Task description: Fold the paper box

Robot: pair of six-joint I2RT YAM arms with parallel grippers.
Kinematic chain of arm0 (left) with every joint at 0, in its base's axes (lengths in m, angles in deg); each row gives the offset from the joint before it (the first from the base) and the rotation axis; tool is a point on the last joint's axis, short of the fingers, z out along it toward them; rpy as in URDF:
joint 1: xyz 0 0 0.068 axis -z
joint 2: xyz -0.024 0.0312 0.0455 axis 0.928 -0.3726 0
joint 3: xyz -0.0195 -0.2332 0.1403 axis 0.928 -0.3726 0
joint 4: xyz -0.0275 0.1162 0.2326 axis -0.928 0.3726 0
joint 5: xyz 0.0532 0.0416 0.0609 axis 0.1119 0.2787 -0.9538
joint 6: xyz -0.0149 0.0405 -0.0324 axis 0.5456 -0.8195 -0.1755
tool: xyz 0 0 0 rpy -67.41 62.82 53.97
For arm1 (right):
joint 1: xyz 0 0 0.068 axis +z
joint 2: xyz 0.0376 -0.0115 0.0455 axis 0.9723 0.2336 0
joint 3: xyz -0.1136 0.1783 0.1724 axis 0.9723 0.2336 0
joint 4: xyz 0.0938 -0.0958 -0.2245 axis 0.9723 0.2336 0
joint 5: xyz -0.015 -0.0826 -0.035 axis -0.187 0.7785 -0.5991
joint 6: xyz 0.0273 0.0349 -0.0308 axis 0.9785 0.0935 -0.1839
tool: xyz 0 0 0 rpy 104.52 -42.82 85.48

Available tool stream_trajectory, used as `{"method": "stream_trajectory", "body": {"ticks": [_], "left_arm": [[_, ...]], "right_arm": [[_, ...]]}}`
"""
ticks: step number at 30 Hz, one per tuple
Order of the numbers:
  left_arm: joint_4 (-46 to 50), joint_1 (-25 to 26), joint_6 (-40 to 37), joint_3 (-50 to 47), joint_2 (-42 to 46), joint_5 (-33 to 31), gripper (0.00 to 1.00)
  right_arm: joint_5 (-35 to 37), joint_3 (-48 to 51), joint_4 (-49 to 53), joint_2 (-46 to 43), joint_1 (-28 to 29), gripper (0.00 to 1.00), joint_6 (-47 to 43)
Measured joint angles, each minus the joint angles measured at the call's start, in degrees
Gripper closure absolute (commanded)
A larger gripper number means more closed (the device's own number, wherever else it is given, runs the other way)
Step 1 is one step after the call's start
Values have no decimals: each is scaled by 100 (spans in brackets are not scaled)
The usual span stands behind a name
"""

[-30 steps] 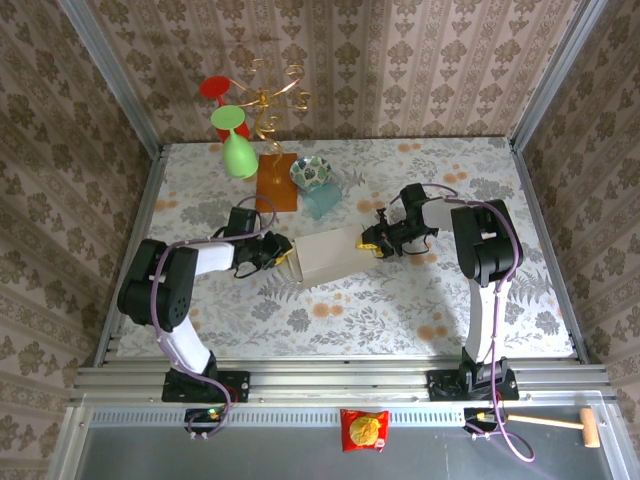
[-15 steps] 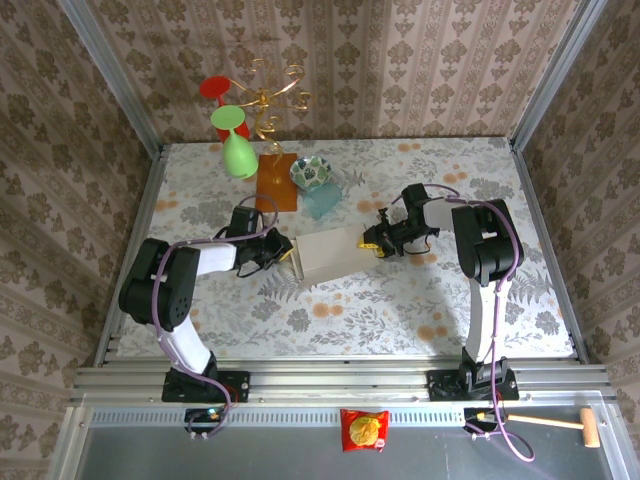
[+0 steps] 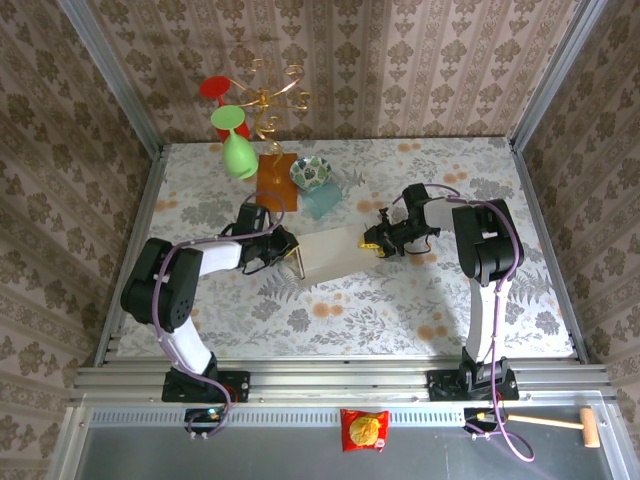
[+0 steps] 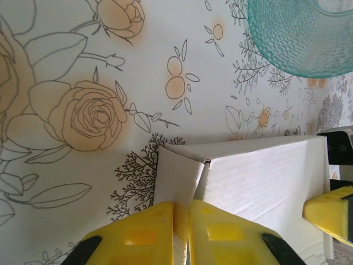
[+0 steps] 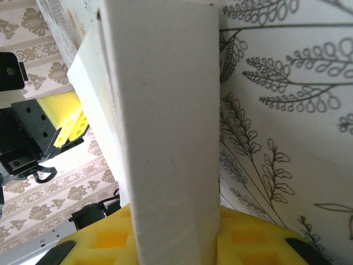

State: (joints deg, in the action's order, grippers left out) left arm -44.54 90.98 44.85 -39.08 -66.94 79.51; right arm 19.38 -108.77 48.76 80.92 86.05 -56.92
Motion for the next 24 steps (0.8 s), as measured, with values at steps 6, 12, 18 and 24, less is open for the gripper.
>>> {"method": "stream_trajectory", "body": {"ticks": [6,12,18,24], "left_arm": [[39,28,-15,11,0,-74,77],[39,33,11,11,0,-127,72],[101,52,162,11,72,-205,72],[358,151,227,55,483,-219,71]], "right_arm": [[9,0,9,0,0,75,0],[31,0,15,0,0,76,-4],[57,0,13,0,0,76,-2],[44,0,13,0,46,76,-20]]}}
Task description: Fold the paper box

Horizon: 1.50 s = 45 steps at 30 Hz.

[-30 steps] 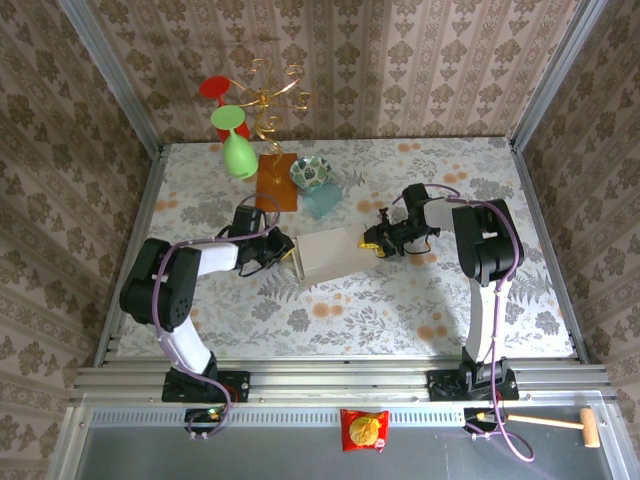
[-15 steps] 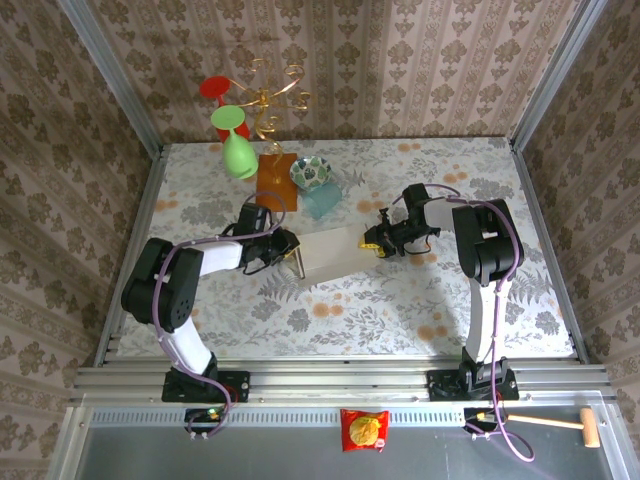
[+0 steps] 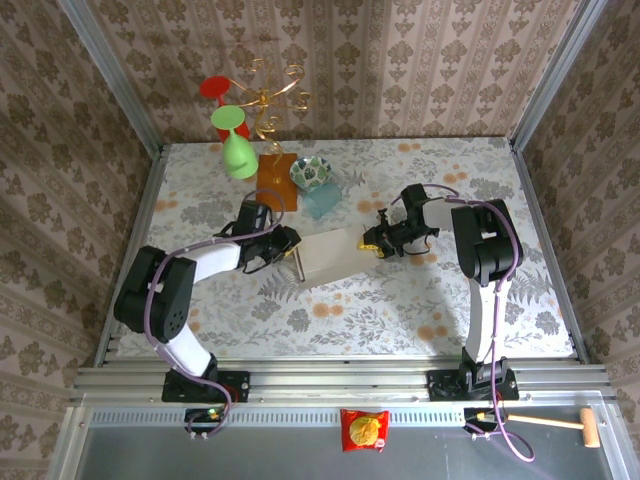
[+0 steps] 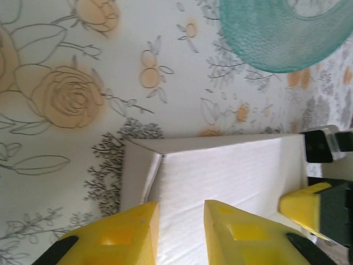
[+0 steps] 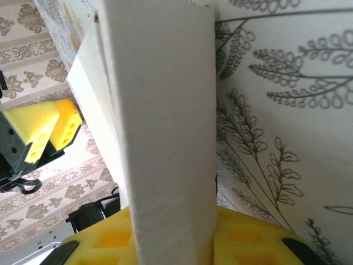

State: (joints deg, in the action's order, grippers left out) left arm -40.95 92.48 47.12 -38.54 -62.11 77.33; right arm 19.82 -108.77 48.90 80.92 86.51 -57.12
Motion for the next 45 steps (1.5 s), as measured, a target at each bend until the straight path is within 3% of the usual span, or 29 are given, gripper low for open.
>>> {"method": "stream_trajectory", "body": {"ticks": [6,15,26,34,45], "left_arm": [[166,-61,-7,238,118,144,69],[702,-535,-289,310,164,144,64],[1342,-970,-264,723,286,667,60],[2479,-887,-289,1794,234,916,56],[2426,-651,-153,1742,-142,1014,53]], "right_arm": [[-15,0,-2,0,52,76,2],[-70,0,-15,-2,52,75,72],[-118,-17,15,-400,52,73,1204],[-103,-160,44,-826,52,72,1845],[-199,-197,42,-883,85,72,2103]]}}
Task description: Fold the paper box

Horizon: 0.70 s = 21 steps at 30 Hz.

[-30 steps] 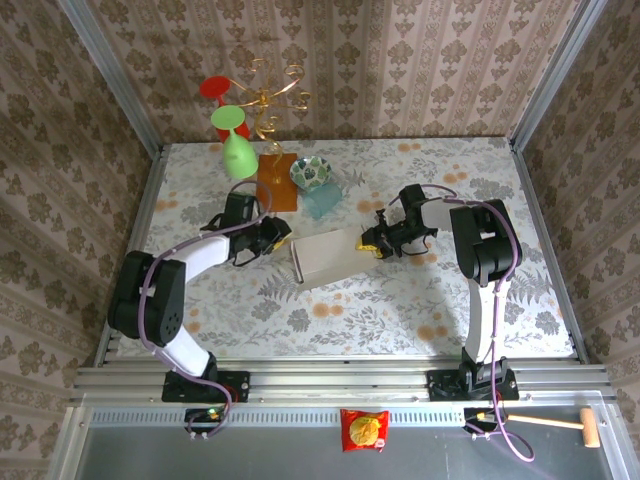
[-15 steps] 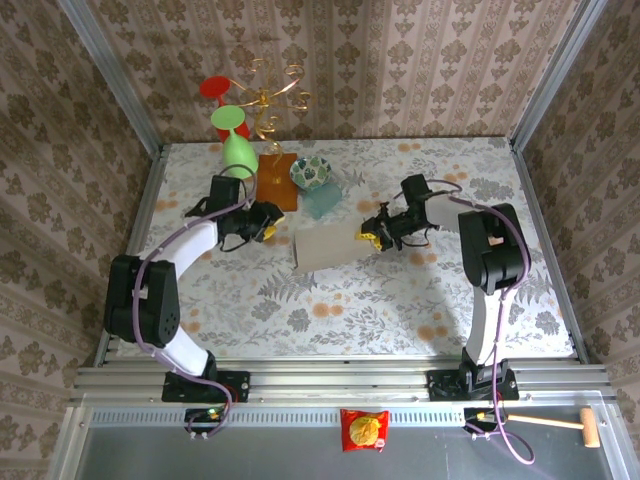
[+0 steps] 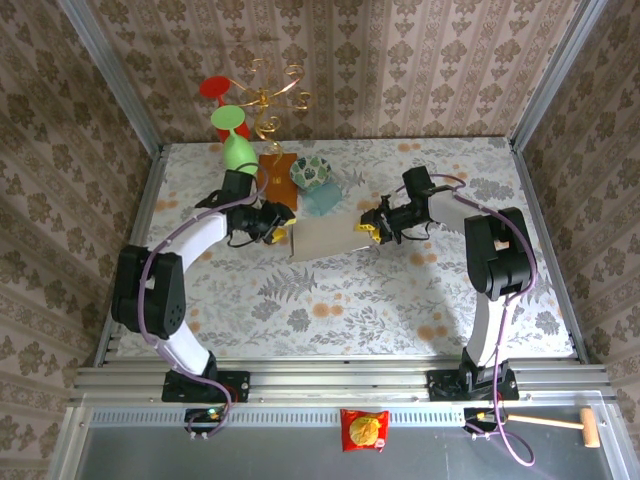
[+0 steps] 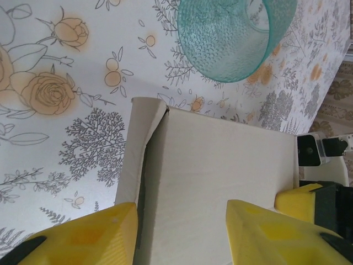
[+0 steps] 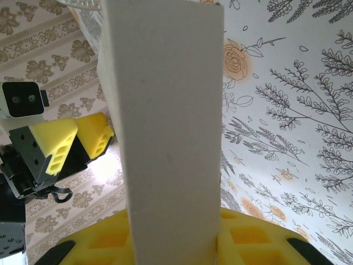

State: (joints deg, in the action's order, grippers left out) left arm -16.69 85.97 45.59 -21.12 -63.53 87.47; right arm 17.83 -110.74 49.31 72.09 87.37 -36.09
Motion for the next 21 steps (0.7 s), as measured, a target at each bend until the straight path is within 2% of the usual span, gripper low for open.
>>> {"method": "stream_trajectory", "body": {"ticks": [15,21], "left_arm": [[-330,17,39,2,-310,-28,52],[-234,-107,39,-35,87,-415,51]], "right_arm": [[-28,0,11,-2,4,74,-7],[-31,2,48,-4,4,74,-9]]}}
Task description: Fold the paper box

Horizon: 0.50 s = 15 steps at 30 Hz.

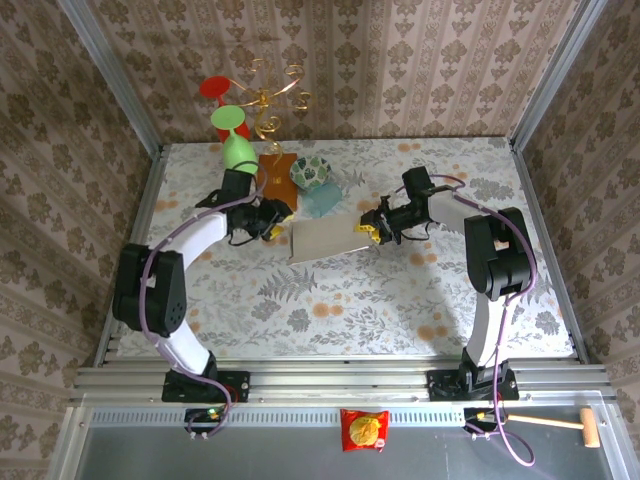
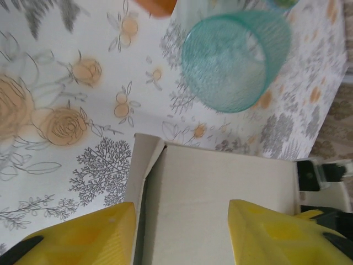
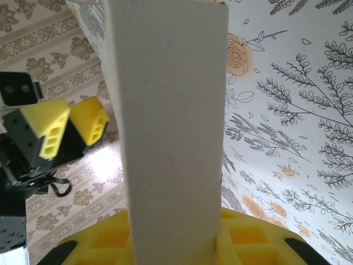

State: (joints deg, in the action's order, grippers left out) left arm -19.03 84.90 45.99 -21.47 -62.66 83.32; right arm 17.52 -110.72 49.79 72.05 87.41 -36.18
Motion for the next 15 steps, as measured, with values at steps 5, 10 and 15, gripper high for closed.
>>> {"method": "stream_trajectory", "body": {"ticks": [5,10,15], "left_arm": [[-949,-411,422,-848,678,13,43],[-2214,-398,1355,-1738,483,170,36],[-3012,-256,2009,-1808,422,225,33]], "right_arm": [[-107,37,-234,-101,0,73,365],[-273,39,-476,-468,2,73,780],[-343,116,-573,-752,15,73,931]]}}
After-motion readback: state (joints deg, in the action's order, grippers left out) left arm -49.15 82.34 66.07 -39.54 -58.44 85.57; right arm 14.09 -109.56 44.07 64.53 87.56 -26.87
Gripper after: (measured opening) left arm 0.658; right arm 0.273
